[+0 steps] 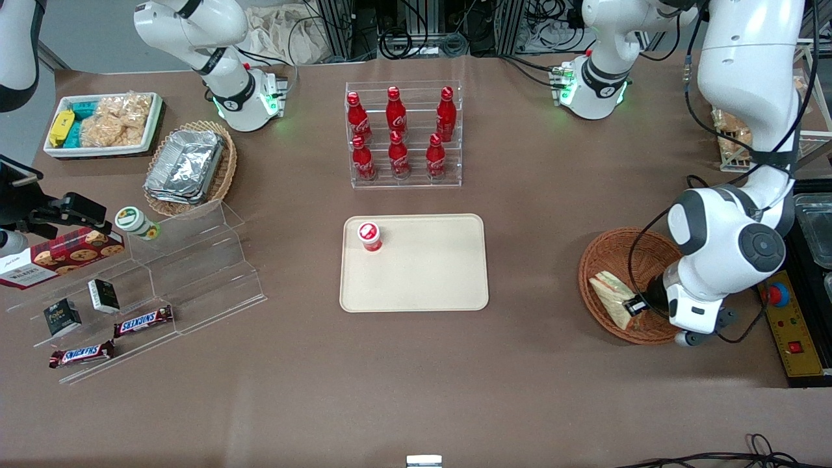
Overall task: Place sandwich from basket to tray
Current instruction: 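Close the left gripper on the wrapped sandwich, then lift the sandwich out of the basket with the left gripper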
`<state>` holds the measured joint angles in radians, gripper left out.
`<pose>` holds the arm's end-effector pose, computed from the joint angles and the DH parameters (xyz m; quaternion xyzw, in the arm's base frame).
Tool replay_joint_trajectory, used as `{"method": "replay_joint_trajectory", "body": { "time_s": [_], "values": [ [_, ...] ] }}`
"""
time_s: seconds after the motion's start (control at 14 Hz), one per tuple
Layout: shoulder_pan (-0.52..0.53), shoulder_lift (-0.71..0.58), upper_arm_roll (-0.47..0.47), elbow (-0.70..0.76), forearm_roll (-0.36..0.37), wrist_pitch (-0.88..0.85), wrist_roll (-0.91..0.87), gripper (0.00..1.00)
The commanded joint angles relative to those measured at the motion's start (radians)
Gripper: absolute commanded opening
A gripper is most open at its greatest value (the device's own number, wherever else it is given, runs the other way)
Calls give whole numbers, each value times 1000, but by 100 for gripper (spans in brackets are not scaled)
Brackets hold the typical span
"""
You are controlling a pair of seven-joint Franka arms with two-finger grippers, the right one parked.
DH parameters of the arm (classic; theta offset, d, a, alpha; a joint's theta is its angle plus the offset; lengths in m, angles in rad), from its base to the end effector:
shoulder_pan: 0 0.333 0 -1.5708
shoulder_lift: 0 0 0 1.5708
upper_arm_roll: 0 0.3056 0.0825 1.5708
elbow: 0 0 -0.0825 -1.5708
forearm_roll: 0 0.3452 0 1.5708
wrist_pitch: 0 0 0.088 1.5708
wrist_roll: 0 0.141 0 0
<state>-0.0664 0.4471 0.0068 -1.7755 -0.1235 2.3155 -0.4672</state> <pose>0.6304 -0.0434 0.2971 0.9685 0.2403 0.0329 0.0563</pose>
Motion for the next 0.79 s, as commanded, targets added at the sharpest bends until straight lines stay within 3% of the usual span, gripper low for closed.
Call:
{"method": "replay_joint_trajectory", "body": {
  "time_s": [0.0,0.43,0.71],
  "values": [
    [-12,-89,12,54,-8,-123,-11,2],
    [-22,-303,-1,145,42,-456,-14,2],
    [-33,-403,-89,273,67,-715,-69,2]
  ]
}}
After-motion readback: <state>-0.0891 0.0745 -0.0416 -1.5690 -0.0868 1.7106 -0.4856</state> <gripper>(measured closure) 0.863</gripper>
